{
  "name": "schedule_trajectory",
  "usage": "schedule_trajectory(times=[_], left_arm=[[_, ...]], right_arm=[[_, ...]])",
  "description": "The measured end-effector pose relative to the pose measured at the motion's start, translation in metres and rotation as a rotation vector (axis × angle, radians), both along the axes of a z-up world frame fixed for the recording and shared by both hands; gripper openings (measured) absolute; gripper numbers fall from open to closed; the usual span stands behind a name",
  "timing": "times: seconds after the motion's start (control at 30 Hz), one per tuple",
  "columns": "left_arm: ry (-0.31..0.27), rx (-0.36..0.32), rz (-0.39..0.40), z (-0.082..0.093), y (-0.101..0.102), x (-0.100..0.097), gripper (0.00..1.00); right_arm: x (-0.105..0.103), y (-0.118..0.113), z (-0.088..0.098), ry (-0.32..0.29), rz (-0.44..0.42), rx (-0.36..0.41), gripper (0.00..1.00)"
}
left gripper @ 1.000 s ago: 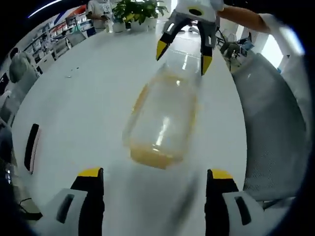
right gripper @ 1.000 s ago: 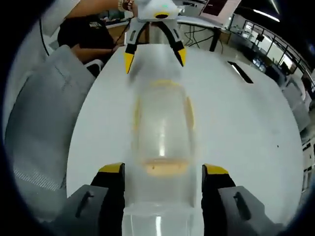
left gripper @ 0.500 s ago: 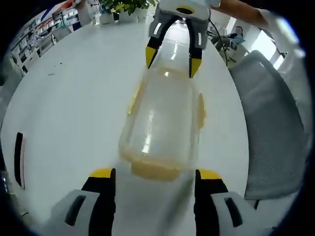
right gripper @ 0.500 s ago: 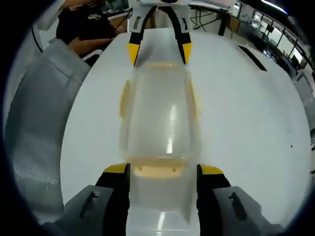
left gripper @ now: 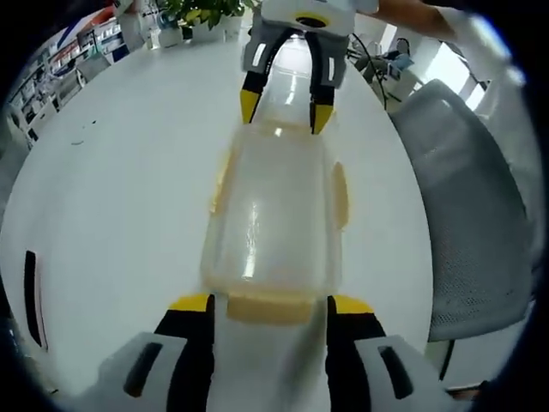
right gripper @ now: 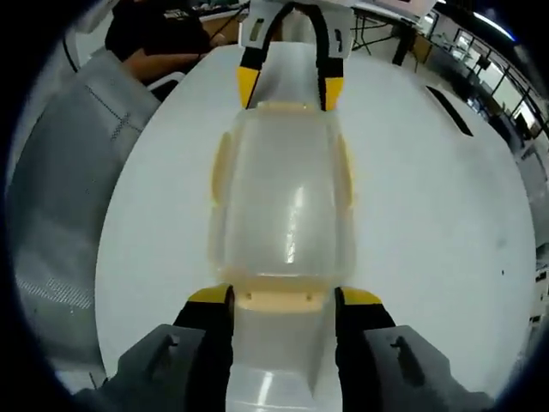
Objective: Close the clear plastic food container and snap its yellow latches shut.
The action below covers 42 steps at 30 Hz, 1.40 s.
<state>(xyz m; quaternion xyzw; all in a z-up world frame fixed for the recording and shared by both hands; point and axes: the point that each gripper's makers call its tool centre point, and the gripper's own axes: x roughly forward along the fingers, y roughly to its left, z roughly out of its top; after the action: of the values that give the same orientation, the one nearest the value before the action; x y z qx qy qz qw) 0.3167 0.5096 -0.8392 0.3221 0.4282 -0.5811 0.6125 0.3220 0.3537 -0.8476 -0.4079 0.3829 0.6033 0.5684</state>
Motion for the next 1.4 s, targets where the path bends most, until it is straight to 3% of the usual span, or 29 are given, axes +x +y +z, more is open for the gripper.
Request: schedule_trajectory(times=[0.47, 0.5, 0.53, 0.57, 0.6, 0.63, 1.07, 1.4], left_arm=[[0.003, 0.007, -0.022, -0.001, 0.0, -0.001, 0.4], [-0.119, 0.058, -0.175, -0.002, 0.006, 0.01, 0.36], [-0.208, 0.056, -0.227, -0.002, 0.003, 0.014, 0.33], [-0.1, 0.092, -0.113, -0.001, 0.006, 0.001, 0.34], [-0.087, 0.095, -0.072, 0.001, 0.006, 0.0, 0.34], [-0.107, 0.09, -0.103, 0.002, 0.005, -0.002, 0.34], [-0.111, 0.076, -0.08, -0.005, 0.004, 0.004, 0.33], [-0.108, 0.127, -0.068, -0.006, 0.003, 0.004, 0.34]], right_arm=[[0.0, 0.001, 0.0, 0.004, -0.008, 0.001, 0.43], [0.001, 0.001, 0.001, 0.005, -0.013, 0.004, 0.42], [0.0, -0.002, 0.001, 0.012, -0.035, -0.003, 0.42], [0.001, -0.002, 0.001, 0.008, -0.019, 0.013, 0.41], [0.001, -0.002, 0.001, 0.007, -0.022, 0.022, 0.4], [0.002, -0.003, 0.001, 0.008, -0.021, 0.022, 0.38], [-0.001, 0.001, 0.001, 0.002, -0.026, -0.013, 0.36], [0.0, 0.002, 0.0, 0.004, -0.032, -0.014, 0.36]])
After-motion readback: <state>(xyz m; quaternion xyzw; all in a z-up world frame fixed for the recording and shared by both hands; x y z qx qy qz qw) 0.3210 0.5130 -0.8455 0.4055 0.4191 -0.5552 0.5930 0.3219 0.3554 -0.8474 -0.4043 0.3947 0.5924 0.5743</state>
